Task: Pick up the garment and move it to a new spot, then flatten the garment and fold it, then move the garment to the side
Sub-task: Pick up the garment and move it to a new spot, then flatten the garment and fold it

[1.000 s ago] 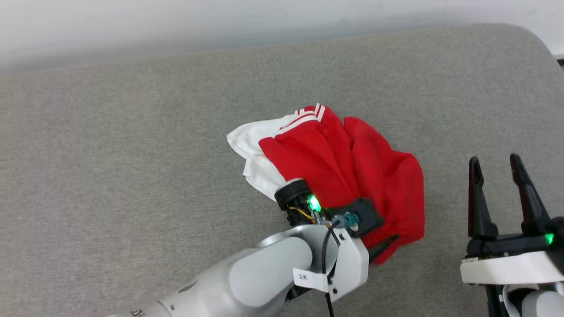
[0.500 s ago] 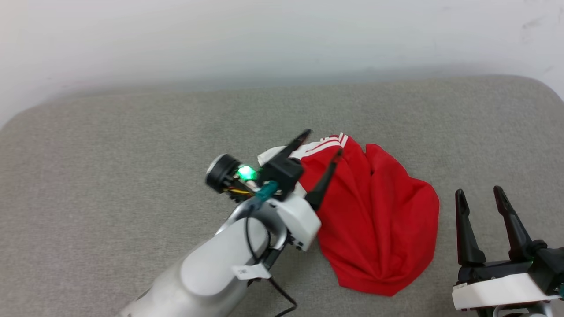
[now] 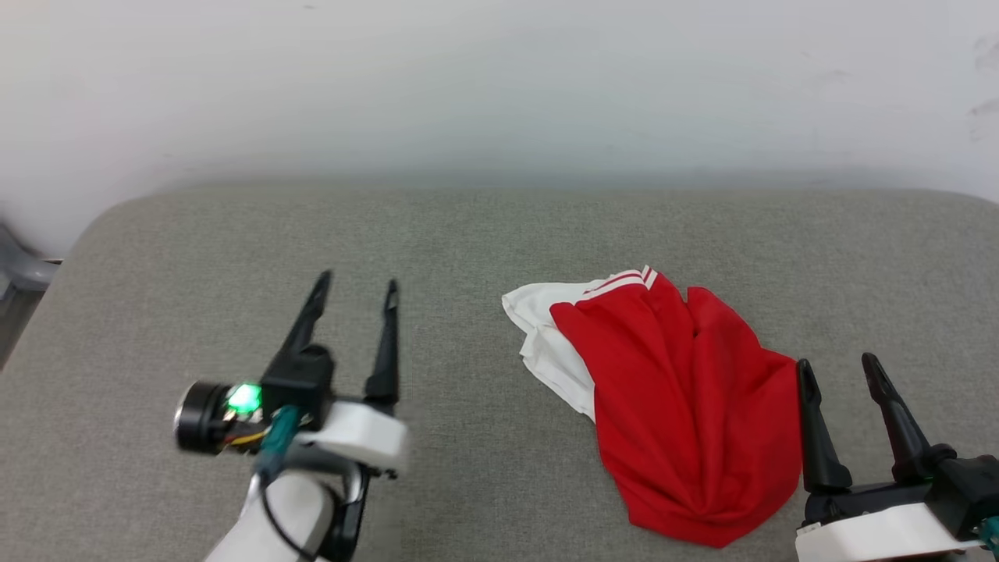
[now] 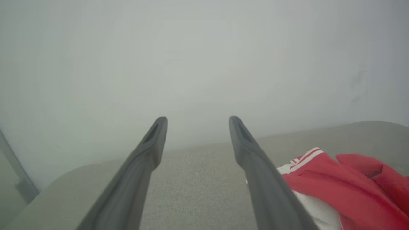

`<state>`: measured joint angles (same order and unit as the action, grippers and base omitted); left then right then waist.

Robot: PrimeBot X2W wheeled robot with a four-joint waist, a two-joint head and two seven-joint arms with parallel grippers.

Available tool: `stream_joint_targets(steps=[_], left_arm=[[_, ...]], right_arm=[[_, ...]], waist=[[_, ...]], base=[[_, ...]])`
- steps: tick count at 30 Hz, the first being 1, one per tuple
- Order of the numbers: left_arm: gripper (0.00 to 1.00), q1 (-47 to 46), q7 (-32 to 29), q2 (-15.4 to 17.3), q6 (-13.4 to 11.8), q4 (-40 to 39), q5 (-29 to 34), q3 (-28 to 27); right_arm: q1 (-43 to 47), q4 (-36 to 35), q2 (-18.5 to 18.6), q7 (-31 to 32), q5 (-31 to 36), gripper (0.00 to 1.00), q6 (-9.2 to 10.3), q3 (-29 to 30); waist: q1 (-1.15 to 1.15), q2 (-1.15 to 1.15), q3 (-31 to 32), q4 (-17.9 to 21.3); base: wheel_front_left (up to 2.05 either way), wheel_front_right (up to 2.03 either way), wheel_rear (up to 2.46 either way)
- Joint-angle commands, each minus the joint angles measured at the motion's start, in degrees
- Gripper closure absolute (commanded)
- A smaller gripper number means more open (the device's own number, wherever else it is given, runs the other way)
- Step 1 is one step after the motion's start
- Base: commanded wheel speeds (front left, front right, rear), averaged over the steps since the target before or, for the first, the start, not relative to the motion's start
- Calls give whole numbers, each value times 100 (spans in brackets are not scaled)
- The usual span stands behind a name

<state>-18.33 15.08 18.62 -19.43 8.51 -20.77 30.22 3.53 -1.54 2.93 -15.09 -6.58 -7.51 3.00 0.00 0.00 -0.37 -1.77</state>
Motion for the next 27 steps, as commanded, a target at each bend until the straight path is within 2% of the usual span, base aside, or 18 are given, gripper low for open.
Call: stream_joint_targets(steps=[1, 5, 11, 27], left_arm=[[0, 118, 13, -6, -18, -50, 36, -65], [0, 693, 13, -52, 46, -276, 233, -601], [0, 1378, 13, -293, 294, -461, 540, -1146], [0, 2153, 14, -959, 1098, -416, 1223, -1940]], right_arm=[[51, 4, -9, -12, 2, 0, 4, 1], [103, 7, -10, -12, -22, 0, 4, -1], [166, 58, -9, -12, -58, 0, 4, -32], [452, 234, -9, -12, -233, 0, 4, -122]], waist=[[0, 0, 20, -24], [0, 0, 74, -71], [0, 0, 143, -78], [0, 0, 246, -7]], base=[[0, 0, 0], [0, 0, 0], [0, 0, 0], [0, 0, 0]])
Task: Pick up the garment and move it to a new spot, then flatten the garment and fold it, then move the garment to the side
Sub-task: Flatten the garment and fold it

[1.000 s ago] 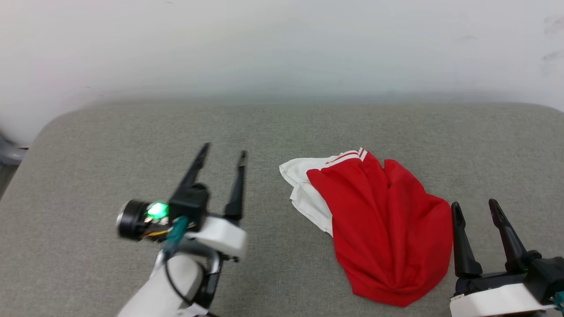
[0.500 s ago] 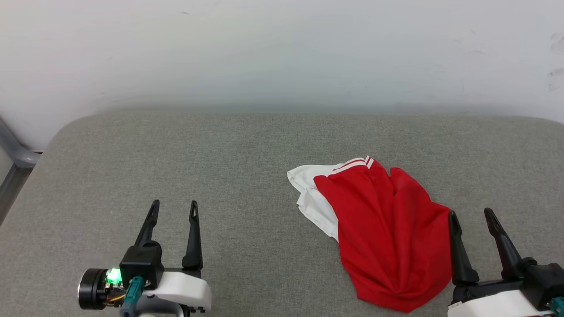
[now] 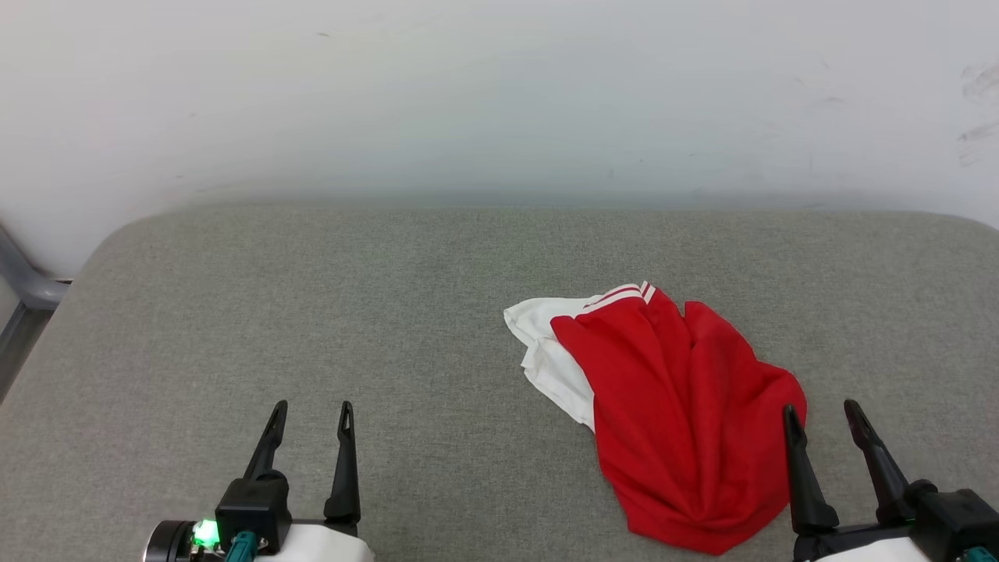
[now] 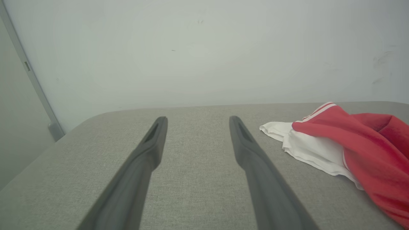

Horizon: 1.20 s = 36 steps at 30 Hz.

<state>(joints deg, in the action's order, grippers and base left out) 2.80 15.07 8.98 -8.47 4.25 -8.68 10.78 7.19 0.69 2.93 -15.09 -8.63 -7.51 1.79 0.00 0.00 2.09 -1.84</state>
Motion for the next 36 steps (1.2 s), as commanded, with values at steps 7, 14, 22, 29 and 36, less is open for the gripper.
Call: stream_joint_targets(steps=[7, 14, 22, 29, 36], left_arm=[[0, 126, 15, -182, 206, 64, 211, -227], [0, 163, 15, -299, 344, 98, 366, -384], [0, 122, 15, -363, 477, 132, 482, -508], [0, -454, 14, -190, 810, 64, 649, -474], [0, -1566, 14, 209, 1311, 178, 819, -219]], right_arm=[[129, 64, -9, -12, -54, 0, 4, 4], [124, 83, -9, -12, -78, 0, 4, 6], [90, 79, -9, -12, -100, 0, 4, -2], [-62, 49, -9, -12, -89, 0, 4, -28], [-218, -19, -9, -12, -86, 0, 4, -95]], waist=[[0, 0, 3, -15], [0, 0, 1, -18], [0, 0, -19, -12], [0, 0, -105, 57], [0, 0, -357, 226]], base=[[0, 0, 0], [0, 0, 0], [0, 0, 0], [0, 0, 0], [0, 0, 0]])
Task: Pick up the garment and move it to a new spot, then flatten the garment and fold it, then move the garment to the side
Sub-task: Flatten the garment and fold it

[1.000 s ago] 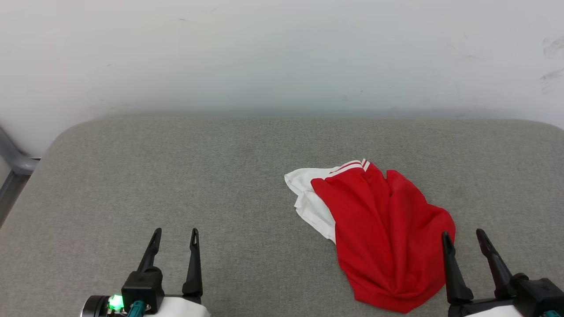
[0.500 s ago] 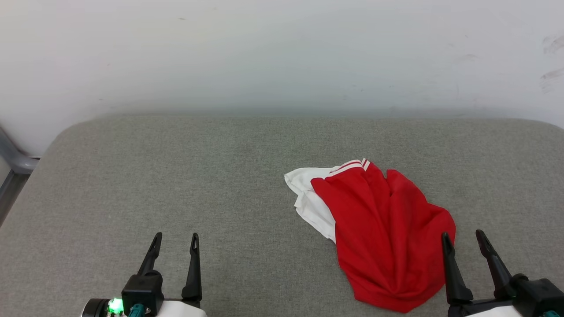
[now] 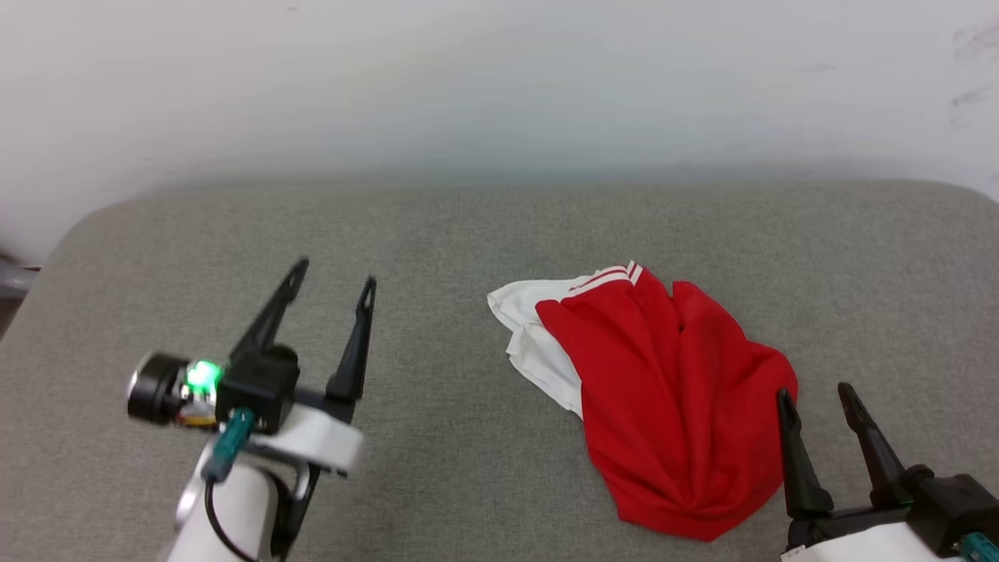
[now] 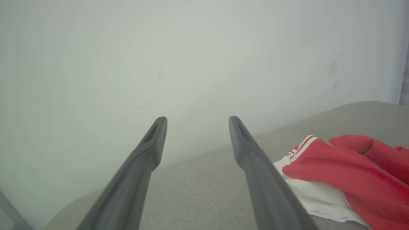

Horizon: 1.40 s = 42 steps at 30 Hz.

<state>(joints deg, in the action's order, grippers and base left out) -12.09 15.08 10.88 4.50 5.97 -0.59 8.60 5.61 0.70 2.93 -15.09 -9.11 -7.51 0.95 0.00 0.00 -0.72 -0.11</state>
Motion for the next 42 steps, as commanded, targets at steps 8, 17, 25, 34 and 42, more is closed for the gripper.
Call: stream_joint_targets(steps=[8, 17, 25, 34, 42], left_arm=[[0, -1410, -49, 328, 257, 660, -166, 548], [0, -3072, -1484, 1088, 284, 1392, -1748, 2810], [0, -4133, -3253, 1754, 285, 1229, -3600, 4825], [0, -4982, -4617, 2111, 286, 1003, -4814, 6267], [0, -5024, -5250, 2195, 286, 977, -4797, 6476]], right_arm=[[-296, -115, -10, -12, -57, 0, 4, -12], [-556, -145, -9, -12, -98, 0, 4, 30], [-734, -155, -8, -12, -122, 0, 4, 19], [-991, -199, -10, -12, -191, 0, 4, -19], [-1250, -228, -10, -12, -304, 0, 4, -59]], waist=[[0, 0, -467, 242], [0, 0, -886, 455], [0, 0, -1173, 648], [0, 0, -1617, 910], [0, 0, -2116, 1144]], base=[[0, 0, 0], [0, 0, 0], [0, 0, 0], [0, 0, 0], [0, 0, 0]])
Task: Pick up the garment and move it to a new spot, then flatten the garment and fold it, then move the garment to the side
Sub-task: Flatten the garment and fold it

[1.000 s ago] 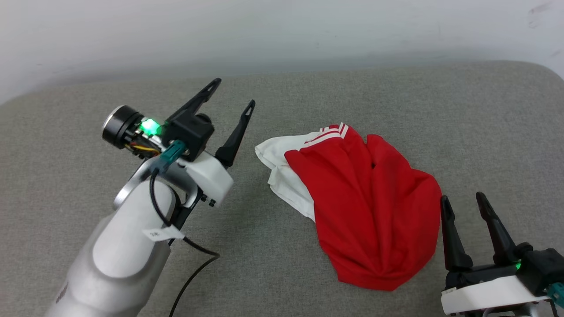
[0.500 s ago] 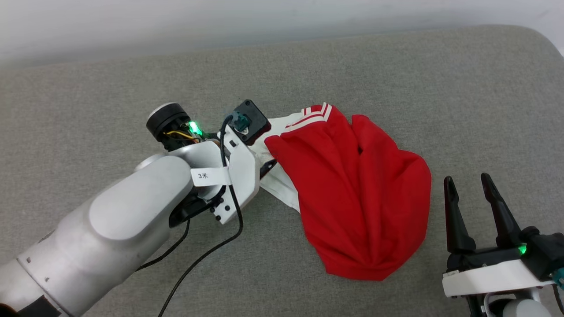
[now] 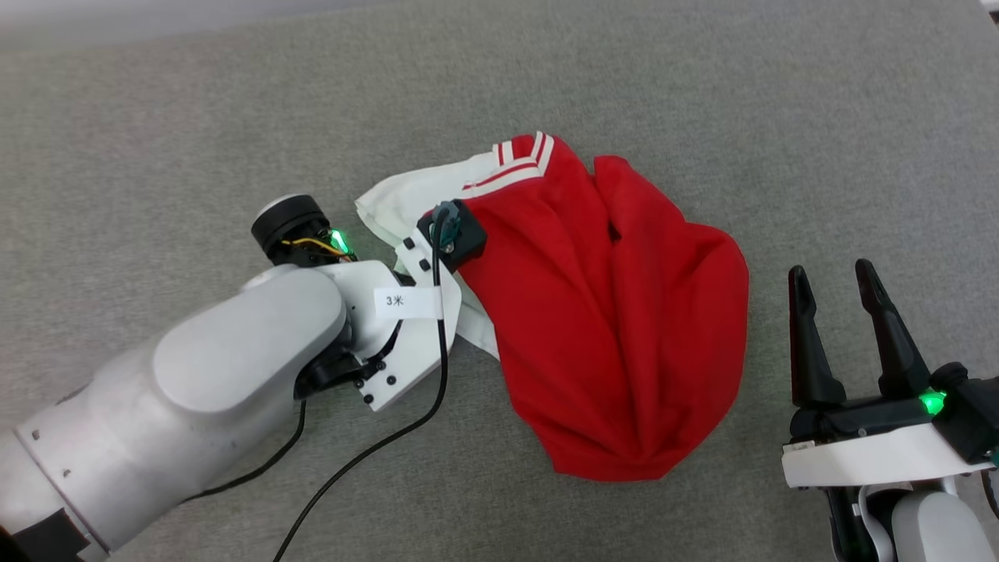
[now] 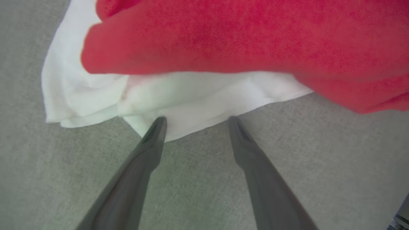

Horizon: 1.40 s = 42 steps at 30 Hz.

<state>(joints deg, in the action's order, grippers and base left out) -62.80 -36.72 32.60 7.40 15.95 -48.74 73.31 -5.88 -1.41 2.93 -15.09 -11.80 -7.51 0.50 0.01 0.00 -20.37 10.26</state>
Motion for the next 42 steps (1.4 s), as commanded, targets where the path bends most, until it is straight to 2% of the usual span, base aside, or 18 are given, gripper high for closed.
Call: stream_joint_targets(steps=[1, 7, 9, 10, 14, 17, 23, 28, 31, 34, 38, 39, 42], left_arm=[[0, 128, -177, 14, -4, -37, 64, 8], [0, 549, -738, 101, 0, -78, 219, 98], [87, 646, -834, 116, 3, -114, 204, 122], [100, 663, -846, 128, 4, -126, 222, 124], [100, 680, -810, 185, 4, -129, 226, 122], [100, 567, -490, 160, 2, -143, 177, 90], [100, 224, 628, 269, -3, -324, 151, 5], [100, 279, 1444, 553, -20, -492, -5, -180], [100, 495, 1771, 800, -168, -625, -99, -335], [100, 797, 1990, 1104, -436, -845, -231, -467], [100, 1248, 2153, 1635, -805, -1039, -430, -583], [100, 1248, 2153, 1635, -805, -1039, -430, -583], [100, 1585, 2263, 1964, -1022, -1105, -616, -634]], right_arm=[[-125, -12, -9, -12, -40, 0, 4, -15], [-237, 7, -9, -12, -95, 0, 4, -44], [-242, 6, -9, -12, -102, 0, 4, -45], [-242, 9, -10, -12, -99, 0, 4, -37], [-242, 30, -9, -11, -78, 0, 4, -19], [-221, 40, -10, -11, -56, 0, 4, -20], [-81, 82, -9, -11, -8, 0, 4, 36], [69, 95, -9, -11, 21, 0, 4, 88], [139, 106, -9, -11, 35, 0, 4, 86], [232, 105, -9, -11, 54, 0, 4, 105], [278, 97, -9, -11, 82, 0, 4, 132], [278, 97, -9, -11, 82, 0, 4, 132], [335, 94, -9, -11, 101, 0, 4, 153]], waist=[[-1, 0, -193, 129], [-1, 0, -332, 226], [-1, 0, -345, 235], [-1, 0, -348, 235], [-1, 0, -318, 200], [-1, 0, -230, 133], [-1, 0, 116, -65], [-1, 0, 434, -309], [-1, 0, 575, -433], [-1, 0, 685, -543], [-1, 0, 767, -648], [-1, 0, 767, -648], [-1, 0, 798, -701]], base=[[0, 0, 0], [0, 0, 0], [0, 0, 0], [0, 0, 0], [0, 0, 0], [0, 0, 0], [0, 0, 0], [0, 0, 0], [0, 0, 0], [0, 0, 0], [0, 0, 0], [0, 0, 0], [0, 0, 0]])
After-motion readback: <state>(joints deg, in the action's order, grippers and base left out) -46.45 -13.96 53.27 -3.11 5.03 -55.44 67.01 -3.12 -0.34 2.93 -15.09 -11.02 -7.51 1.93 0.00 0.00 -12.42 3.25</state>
